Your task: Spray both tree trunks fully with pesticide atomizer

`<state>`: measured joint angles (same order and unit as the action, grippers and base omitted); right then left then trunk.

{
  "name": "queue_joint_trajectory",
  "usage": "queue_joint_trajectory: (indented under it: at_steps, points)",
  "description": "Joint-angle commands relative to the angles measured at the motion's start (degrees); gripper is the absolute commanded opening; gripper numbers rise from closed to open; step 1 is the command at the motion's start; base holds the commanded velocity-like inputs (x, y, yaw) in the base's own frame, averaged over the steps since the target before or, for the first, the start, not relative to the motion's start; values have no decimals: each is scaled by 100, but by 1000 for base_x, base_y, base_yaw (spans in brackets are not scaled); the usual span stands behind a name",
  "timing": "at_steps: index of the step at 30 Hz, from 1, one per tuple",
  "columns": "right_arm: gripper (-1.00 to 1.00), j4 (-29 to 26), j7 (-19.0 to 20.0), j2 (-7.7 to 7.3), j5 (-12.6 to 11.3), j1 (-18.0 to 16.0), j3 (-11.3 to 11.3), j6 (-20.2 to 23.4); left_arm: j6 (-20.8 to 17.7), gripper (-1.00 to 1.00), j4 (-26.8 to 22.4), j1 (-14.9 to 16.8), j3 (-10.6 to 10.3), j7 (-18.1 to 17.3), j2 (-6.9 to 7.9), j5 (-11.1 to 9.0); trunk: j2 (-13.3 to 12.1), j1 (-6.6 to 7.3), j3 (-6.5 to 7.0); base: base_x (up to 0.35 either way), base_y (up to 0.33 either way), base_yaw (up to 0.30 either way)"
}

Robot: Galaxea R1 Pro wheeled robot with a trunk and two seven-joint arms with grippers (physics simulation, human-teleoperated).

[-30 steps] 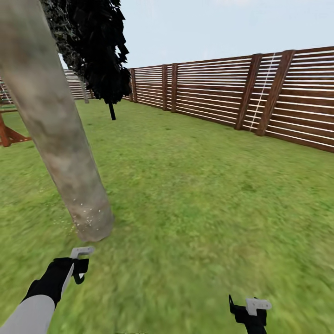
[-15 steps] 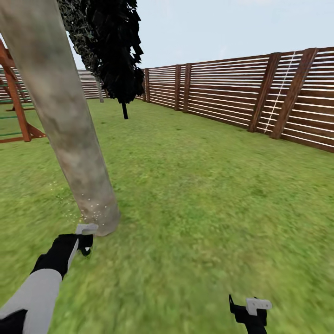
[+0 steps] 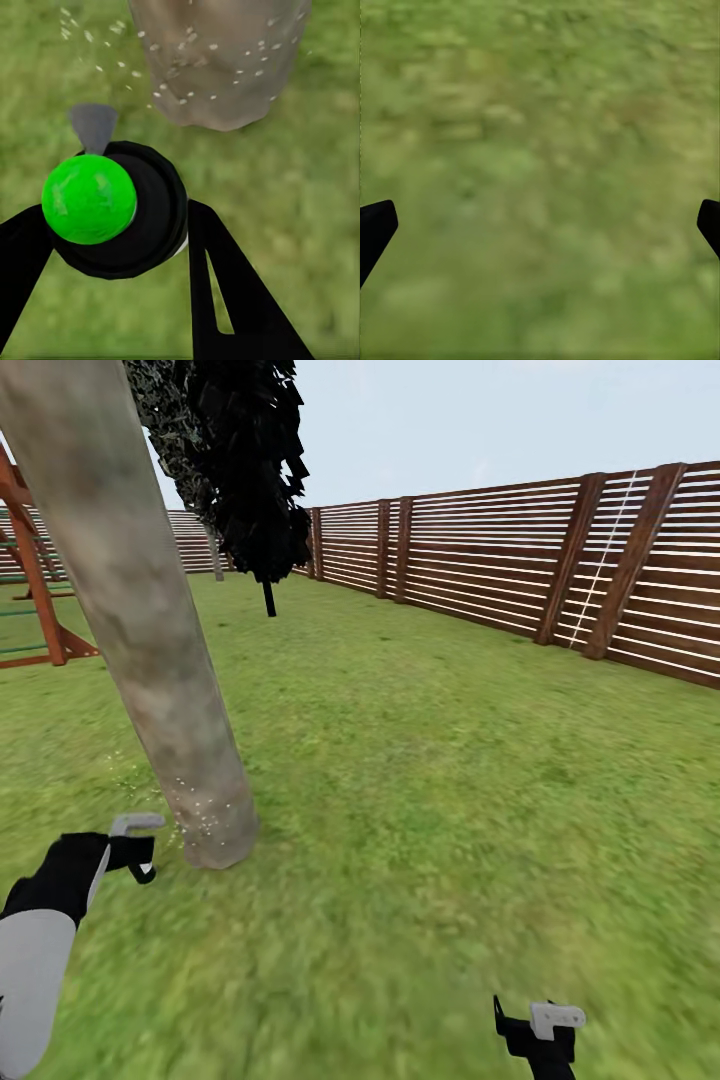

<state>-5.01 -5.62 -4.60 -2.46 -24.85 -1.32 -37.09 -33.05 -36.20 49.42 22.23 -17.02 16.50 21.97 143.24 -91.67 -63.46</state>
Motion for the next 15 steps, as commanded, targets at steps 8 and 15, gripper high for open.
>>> queue_joint_trajectory:
  at_steps: [8,15]
  points:
    - [100,0,2,2,1,2,0,0,48,-100,83,-29,-523,-15,-21,-1,0,0,0,0,0,0]
    - [100,0,8,-2,1,0,0,0,44,-100,81,-148,-615,-15,-27,-8,0,0,0,68,6,0]
